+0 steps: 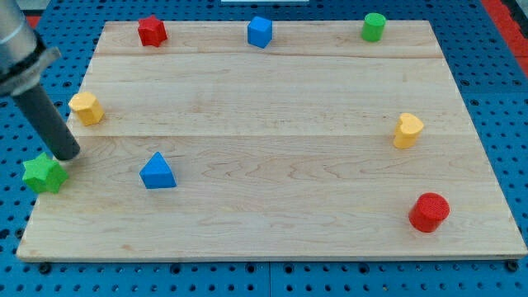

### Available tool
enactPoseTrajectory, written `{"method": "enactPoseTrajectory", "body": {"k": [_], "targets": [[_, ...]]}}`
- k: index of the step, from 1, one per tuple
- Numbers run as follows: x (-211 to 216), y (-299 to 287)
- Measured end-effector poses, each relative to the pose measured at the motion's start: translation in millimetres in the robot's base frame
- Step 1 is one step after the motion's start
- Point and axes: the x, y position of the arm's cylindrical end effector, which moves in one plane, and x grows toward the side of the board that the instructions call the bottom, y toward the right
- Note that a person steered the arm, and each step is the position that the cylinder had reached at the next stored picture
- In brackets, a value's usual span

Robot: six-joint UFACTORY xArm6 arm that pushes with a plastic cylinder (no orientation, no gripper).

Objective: Place the blue triangle to the bottom center

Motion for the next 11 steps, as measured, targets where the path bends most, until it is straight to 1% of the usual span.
{"method": "enactPoseTrajectory", "body": {"k": [1,2,3,4,5,6,7,8,9,10,11], "targets": [[6.6,-23.1],[28.3,6.1],[61.8,15.8],[77.1,13.2],[17.3,12.0],[0.9,56.9],[9.4,159.1],[45.3,162.3],[-11.6,144.3],[-10.2,99.8],[21.1,109.5]]}}
